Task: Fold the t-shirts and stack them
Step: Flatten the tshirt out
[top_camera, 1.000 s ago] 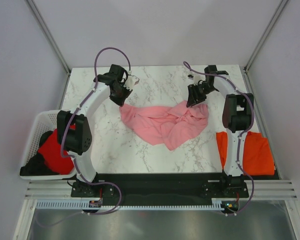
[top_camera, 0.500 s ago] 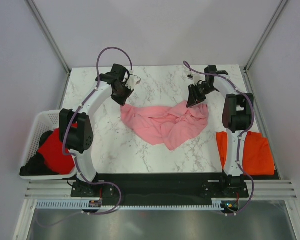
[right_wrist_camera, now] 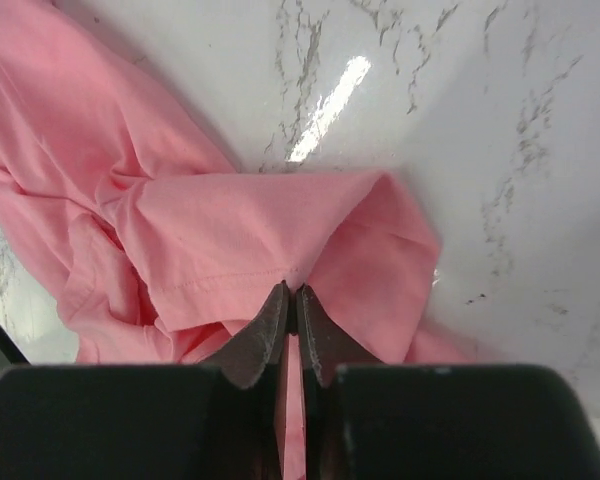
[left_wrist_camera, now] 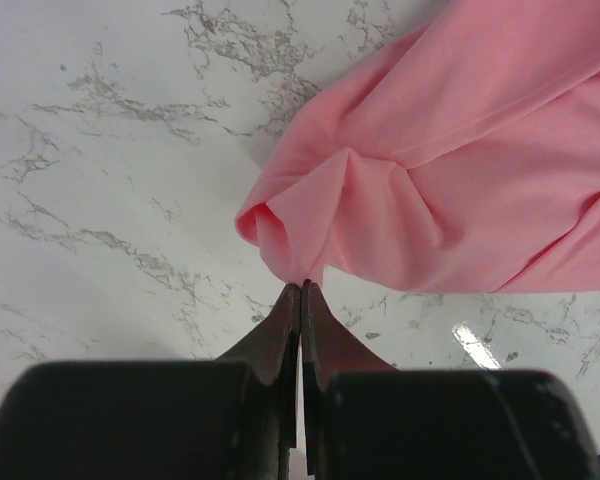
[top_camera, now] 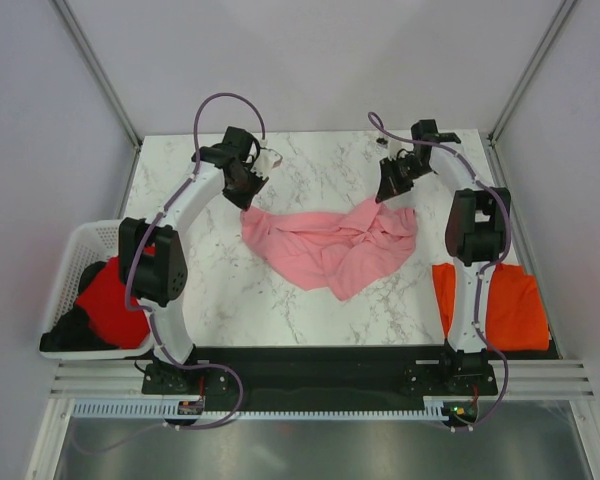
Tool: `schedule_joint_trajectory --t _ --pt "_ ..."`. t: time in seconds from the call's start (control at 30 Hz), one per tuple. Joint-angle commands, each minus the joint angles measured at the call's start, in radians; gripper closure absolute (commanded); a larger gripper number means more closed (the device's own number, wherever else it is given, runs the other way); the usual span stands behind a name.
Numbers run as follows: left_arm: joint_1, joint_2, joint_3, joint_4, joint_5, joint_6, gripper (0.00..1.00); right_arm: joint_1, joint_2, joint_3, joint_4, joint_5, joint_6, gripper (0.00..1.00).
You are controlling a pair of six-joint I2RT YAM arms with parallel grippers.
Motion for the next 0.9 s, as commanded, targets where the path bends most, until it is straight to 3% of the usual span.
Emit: schedule_joint_trajectory --t 0.0,0.17,0.47,0.73,0.87 --pt "-0.004 -0.028 0.068 -0.002 -0.038 0.017 0.98 -0.003 -0.12 0.115 0.029 0.02 -0.025 0.9" --pt "0.011 -0.071 0.144 -0.002 -0.067 0.042 0.98 -0.003 -0.22 0.182 0.108 0.067 -0.013 1.0" --pt "0.016 -0.198 0.334 -0.01 -0.065 0.043 0.98 -0.003 -0.457 0.195 0.328 0.152 0.055 1.0" --pt "0.014 -0.281 0.456 -0.007 -0.062 0.008 0.98 0.003 -0.668 0.128 0.353 0.251 0.049 1.0" --pt "0.016 -0.33 0.442 -0.001 -0.053 0.006 0.98 0.003 -0.752 0.065 0.351 0.264 -0.051 1.0"
